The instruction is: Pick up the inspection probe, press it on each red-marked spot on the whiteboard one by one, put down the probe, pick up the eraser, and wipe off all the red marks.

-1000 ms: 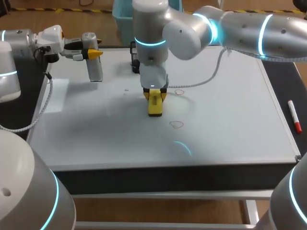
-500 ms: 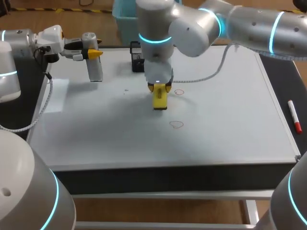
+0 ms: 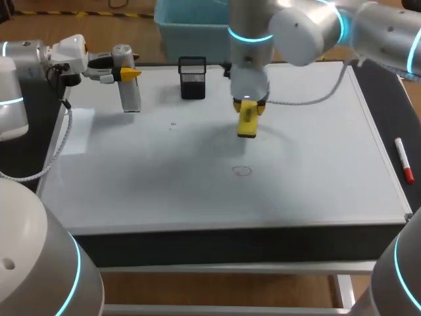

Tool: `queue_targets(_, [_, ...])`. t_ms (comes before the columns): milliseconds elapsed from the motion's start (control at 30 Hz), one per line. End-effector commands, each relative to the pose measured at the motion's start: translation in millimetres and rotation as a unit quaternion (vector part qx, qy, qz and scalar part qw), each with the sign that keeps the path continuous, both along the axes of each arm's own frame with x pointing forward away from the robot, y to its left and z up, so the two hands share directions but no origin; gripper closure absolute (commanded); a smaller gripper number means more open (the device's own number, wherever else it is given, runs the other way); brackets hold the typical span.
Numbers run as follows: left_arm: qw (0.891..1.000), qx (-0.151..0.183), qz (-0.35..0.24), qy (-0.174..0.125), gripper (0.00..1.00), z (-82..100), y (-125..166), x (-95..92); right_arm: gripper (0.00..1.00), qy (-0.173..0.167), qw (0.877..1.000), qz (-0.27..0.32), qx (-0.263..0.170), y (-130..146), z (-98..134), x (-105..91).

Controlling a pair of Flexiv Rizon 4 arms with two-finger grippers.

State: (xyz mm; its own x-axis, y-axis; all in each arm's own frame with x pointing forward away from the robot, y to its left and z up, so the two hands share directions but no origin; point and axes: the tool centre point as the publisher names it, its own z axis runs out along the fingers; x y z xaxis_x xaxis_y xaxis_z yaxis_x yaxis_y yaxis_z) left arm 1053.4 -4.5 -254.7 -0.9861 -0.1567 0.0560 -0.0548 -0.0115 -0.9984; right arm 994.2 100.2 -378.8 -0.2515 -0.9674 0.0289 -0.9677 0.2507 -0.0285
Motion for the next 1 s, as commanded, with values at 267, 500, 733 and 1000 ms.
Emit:
queue_targets(267, [1.0, 0.001, 0.001, 0.001, 1.0, 2.0, -0.3, -0.7, 1.0, -0.001, 0.997, -0.072, 0.004, -128.2, 11.8, 18.8])
queue_targets(500, [1.0, 0.001, 0.001, 0.001, 1.0, 2.0, -0.3, -0.7, 1.0, 0.016, 0.993, -0.12, -0.01, -196.0, 3.7, 27.7])
queue_targets(733, [1.0, 0.001, 0.001, 0.001, 1.0, 2.0, -0.3, -0.7, 1.0, 0.02, 0.989, -0.145, -0.006, -239.5, 5.7, 32.7])
queue_targets(1000, [1.0, 0.001, 0.001, 0.001, 1.0, 2.0, -0.3, -0.7, 1.0, 0.011, 0.985, -0.172, -0.002, -264.5, 8.3, 29.7])
